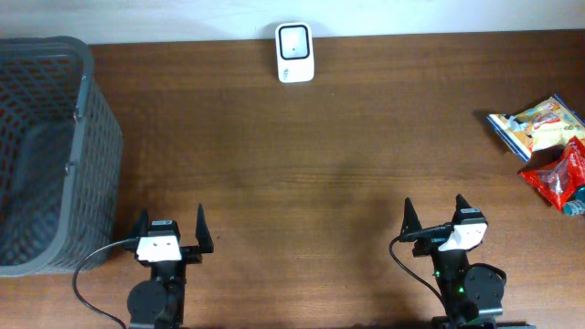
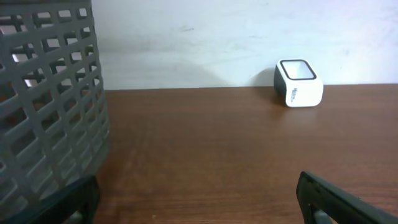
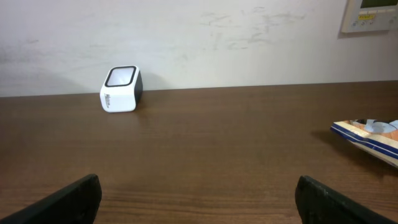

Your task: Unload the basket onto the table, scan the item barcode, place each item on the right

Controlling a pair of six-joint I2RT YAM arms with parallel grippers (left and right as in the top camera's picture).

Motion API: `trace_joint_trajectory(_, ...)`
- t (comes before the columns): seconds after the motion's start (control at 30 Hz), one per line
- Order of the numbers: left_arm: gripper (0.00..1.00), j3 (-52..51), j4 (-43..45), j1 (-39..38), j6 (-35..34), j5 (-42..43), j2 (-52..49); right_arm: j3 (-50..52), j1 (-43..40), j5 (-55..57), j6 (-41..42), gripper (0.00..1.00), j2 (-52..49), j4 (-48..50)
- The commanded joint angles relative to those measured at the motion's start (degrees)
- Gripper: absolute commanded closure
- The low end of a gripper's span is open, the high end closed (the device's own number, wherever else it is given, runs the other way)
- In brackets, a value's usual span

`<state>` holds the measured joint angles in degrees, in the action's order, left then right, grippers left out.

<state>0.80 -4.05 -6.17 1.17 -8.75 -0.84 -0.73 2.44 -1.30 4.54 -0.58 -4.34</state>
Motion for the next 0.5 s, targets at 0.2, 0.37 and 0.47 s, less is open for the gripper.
trace_joint_trajectory(0.2, 0.01, -0.26, -0.37, 0.35, 0.55, 0.55, 0.57, 0.42, 0.07, 0.28, 0.20, 0.02, 0.39, -0.22)
trace_joint_trajectory(0.37, 0.01, -0.26, -0.52, 4.85, -7.30, 1.44, 0.57, 0.42, 0.07, 0.28, 0.20, 0.02, 0.39, -0.22)
trace_joint_trajectory(0.47, 0.01, -0.22, -0.59, 4.70, -4.13, 1.97, 0.57, 0.42, 0.07, 0.28, 0.20, 0.02, 0.39, -0.22)
